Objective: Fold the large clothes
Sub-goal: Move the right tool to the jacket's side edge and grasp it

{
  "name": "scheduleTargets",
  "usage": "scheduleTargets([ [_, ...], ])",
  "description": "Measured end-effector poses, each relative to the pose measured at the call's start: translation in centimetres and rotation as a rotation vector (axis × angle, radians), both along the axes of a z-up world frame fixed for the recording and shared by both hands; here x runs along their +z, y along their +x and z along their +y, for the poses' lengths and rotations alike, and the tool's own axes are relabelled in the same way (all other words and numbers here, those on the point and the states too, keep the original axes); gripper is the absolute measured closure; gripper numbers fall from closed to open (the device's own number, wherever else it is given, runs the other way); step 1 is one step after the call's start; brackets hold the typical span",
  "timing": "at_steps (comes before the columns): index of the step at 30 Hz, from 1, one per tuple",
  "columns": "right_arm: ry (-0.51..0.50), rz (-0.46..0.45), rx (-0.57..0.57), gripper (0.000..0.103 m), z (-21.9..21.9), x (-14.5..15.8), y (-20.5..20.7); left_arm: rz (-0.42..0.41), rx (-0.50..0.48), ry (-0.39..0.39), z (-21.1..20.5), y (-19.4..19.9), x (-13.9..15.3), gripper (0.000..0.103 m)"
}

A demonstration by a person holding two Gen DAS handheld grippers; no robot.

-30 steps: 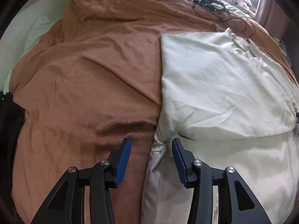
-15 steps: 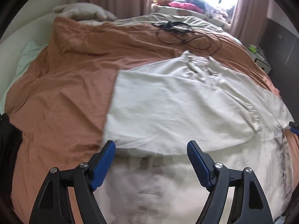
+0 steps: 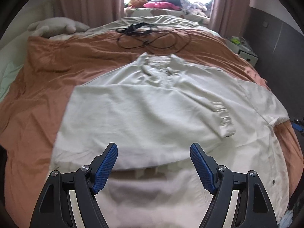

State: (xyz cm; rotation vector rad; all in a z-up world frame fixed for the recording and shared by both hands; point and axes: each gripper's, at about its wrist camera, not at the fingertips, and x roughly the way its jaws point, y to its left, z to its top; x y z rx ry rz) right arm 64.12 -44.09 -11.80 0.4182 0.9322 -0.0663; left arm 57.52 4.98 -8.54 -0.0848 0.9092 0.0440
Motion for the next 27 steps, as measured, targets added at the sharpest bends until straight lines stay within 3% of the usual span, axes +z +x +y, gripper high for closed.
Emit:
scheduleTargets([
  [7,0.018,-0.012,-0.08,0.048,-6.2,-1.8,1.7,0.003,-0.037,0.022,-4.2,2.5,-1.0,0.023],
  [11,0.044,-0.012,-0.115,0.057,-9.1,-3.1,2.8,0.014,-0.05,0.026,-6.0,4.1,-1.9,0.023],
  [15,0.058,-0.012,-0.15,0.063,-11.2,-4.2,4.1,0.028,-0.065,0.033,-7.5,5.4,-3.0,0.023],
  [21,0.072,0.011,-0.2,0.063,-13.4,-5.7,5.5,0.051,-0.083,0.025,-8.4,6.2,-4.8,0.023],
  [23,0.118,0.021,-0.21,0.063,-14.2,-6.8,6.0,0.064,-0.086,0.014,-8.2,6.3,-5.2,0.023],
  [25,0.152,0.029,-0.226,0.069,-14.9,-7.8,6.3,0.069,-0.088,0.018,-8.0,6.2,-5.4,0.023],
  [27,0.156,0.012,-0.238,0.096,-15.2,-7.9,6.5,0.071,-0.087,0.027,-7.7,6.0,-5.5,0.023],
])
